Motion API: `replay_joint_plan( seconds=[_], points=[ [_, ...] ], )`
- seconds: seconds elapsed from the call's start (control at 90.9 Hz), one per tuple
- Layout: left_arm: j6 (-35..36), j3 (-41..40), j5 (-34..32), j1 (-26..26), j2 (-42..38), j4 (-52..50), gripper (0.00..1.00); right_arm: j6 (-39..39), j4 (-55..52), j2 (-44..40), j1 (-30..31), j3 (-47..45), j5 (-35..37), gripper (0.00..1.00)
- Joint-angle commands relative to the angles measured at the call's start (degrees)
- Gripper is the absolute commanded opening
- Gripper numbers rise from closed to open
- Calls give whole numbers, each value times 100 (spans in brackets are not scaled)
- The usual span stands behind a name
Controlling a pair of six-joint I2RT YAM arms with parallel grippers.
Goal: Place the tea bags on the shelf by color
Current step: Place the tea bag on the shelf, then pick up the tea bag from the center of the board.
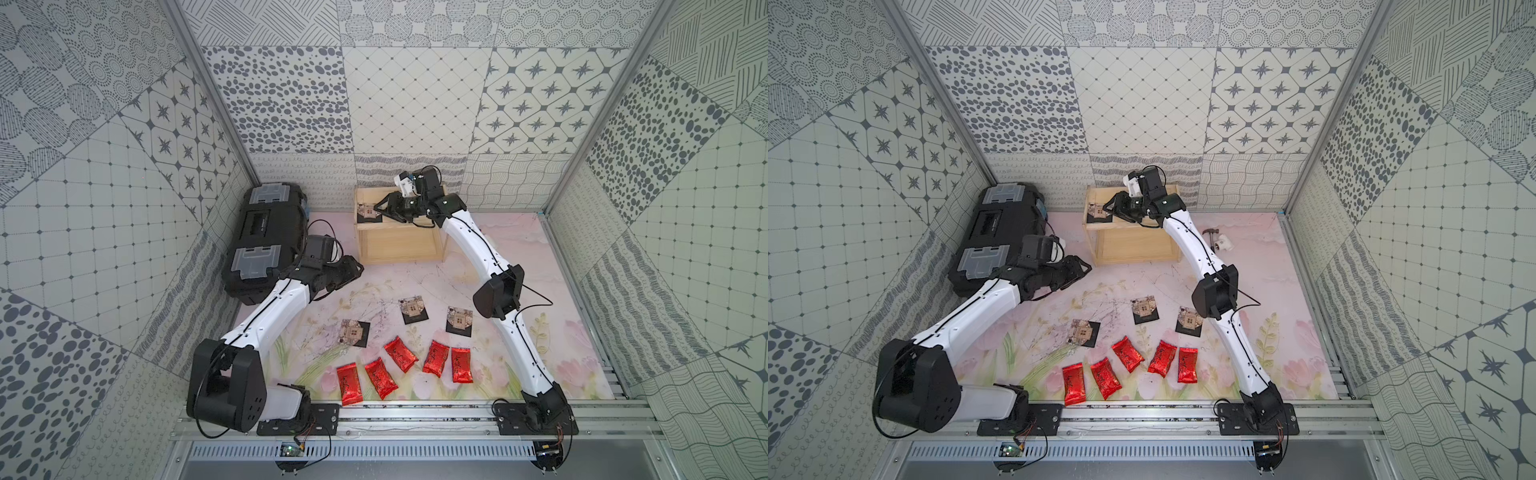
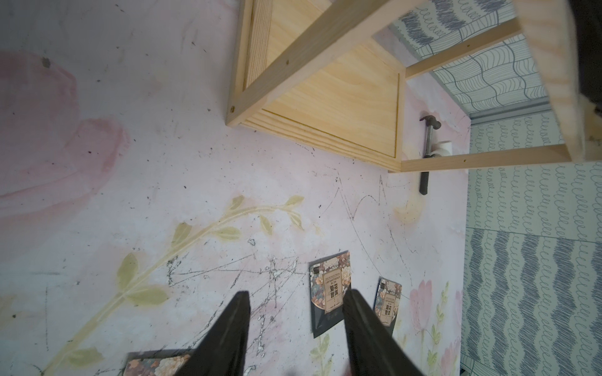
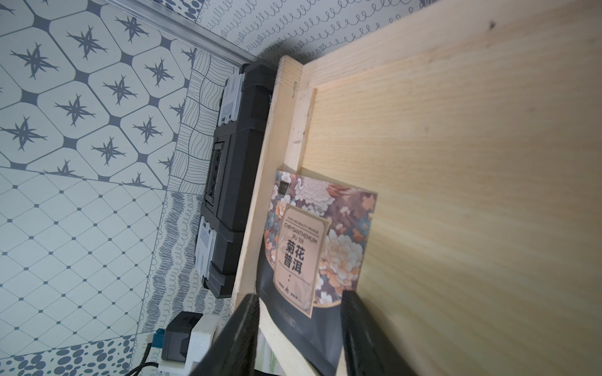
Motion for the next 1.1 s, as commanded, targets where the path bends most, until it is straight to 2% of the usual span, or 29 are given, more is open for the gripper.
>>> replay_joint_plan(
  seconds=[0.0,0.165,0.253,0.308,0.374,0.418,0.495,0.66,0.836,1.089],
  points=[
    [-54,-26,160,-217,-5,231,51,-336,-216,-435,-118,-29,150,47],
    [-116,40,116,-593,136,199,51,-972,-216,-947,-95,-277,-399,49],
    [-150,148,56,-872,248,224,50,-1546,-528,-1345,-63,-759,-615,50],
    [-207,142,36,-1081,312,333,49,-2011,-544,-1897,28,-1729,-451,51],
    [-279,89,54,-1301,461,540,47,-2418,120,-2895,129,-3432,-178,51],
    [-336,63,134,-1392,588,658,45,-2425,849,-3471,103,-4872,-150,51],
    [-360,107,266,-1499,853,741,42,-2237,1936,-4407,-7,-6500,-241,51],
    [-276,371,376,-1780,1379,844,40,-2008,2947,-5396,-34,-8531,-311,50],
    [-249,530,437,-1972,1951,1005,40,-1581,3921,-5591,-14,-10046,-367,48],
    [-425,275,482,-2025,2337,1447,40,-1515,4204,-5196,-151,-10848,-417,43]
  ],
)
